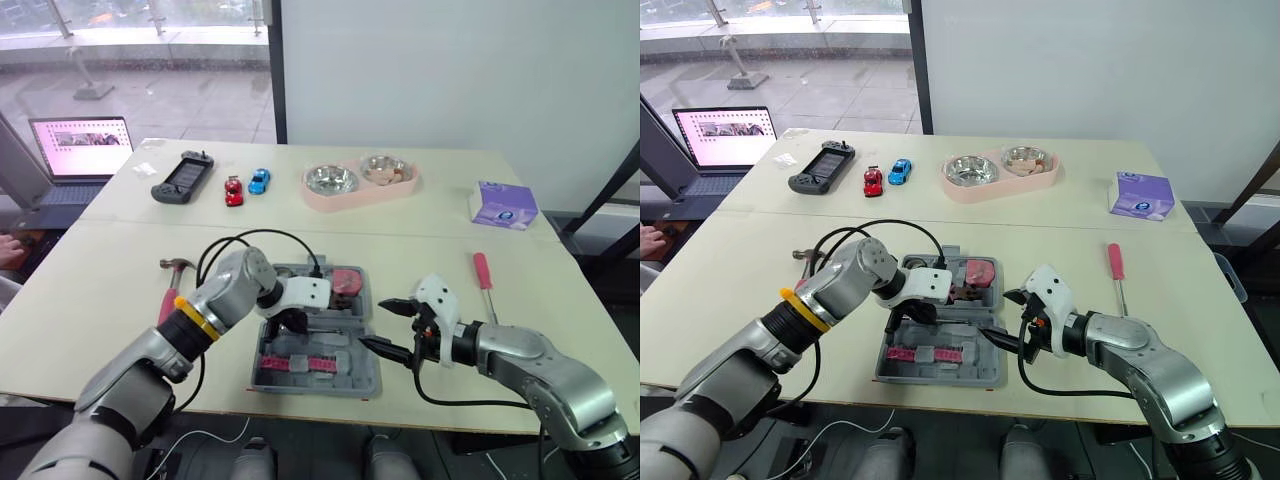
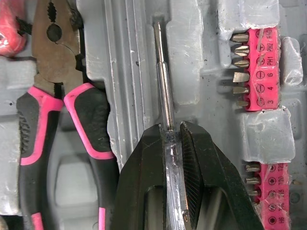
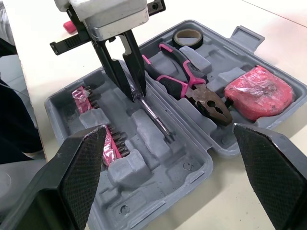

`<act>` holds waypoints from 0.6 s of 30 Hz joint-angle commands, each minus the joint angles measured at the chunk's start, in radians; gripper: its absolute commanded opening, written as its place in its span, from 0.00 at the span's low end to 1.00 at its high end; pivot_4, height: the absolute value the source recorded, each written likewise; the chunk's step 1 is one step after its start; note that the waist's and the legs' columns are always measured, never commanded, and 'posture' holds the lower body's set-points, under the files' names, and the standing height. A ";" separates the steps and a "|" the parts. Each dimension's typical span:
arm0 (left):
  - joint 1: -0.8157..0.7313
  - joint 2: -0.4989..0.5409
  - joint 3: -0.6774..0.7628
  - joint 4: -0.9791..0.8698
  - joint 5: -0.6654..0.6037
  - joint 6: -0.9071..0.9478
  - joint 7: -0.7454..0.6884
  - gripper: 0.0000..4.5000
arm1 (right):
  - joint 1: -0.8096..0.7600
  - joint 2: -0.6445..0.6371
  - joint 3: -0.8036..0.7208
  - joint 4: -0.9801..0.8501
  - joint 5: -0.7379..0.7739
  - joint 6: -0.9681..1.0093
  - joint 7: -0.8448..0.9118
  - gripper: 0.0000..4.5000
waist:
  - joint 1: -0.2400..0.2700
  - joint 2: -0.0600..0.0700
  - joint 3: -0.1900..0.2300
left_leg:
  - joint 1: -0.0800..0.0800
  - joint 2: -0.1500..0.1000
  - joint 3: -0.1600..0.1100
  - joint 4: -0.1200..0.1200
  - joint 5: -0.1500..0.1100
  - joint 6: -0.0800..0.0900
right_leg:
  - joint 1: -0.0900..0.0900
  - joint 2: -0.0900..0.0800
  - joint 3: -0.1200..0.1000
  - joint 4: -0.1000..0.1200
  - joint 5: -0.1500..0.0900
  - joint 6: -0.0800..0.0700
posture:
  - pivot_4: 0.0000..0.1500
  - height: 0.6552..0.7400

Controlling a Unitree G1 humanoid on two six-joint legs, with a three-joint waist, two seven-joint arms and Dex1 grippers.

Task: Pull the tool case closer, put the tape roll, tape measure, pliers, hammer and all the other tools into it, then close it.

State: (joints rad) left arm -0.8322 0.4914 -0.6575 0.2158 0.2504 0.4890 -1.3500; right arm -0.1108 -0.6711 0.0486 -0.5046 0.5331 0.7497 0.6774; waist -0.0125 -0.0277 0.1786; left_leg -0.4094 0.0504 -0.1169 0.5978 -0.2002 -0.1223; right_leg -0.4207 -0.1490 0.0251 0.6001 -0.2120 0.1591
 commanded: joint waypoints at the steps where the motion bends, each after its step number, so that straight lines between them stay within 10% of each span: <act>1: -0.016 -0.001 -0.011 0.001 0.032 -0.011 0.018 0.01 | 0.004 0.004 -0.030 -0.039 0.009 -0.016 -0.002 1.00 | 0.000 0.000 0.000 | 0.000 0.000 0.000 0.000 0.000 0.000 | 0.000 0.000 0.000 0.000 0.000 0.000 | 1.00 1.00; 18: -0.044 -0.026 -0.001 0.039 0.062 -0.056 0.040 0.01 | 0.004 0.009 -0.029 -0.041 0.017 -0.010 -0.007 1.00 | 0.002 0.000 0.000 | 0.000 0.000 0.000 0.001 0.000 0.000 | 0.001 0.000 0.000 0.000 0.000 0.000 | 1.00 1.00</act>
State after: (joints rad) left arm -0.8549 0.4661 -0.6698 0.2586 0.2889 0.4427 -1.3394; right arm -0.1025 -0.6706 0.0477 -0.5048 0.5353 0.7498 0.6725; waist -0.0105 -0.0276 0.1786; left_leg -0.4093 0.0504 -0.1169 0.5986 -0.2002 -0.1223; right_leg -0.4199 -0.1491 0.0251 0.6001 -0.2122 0.1594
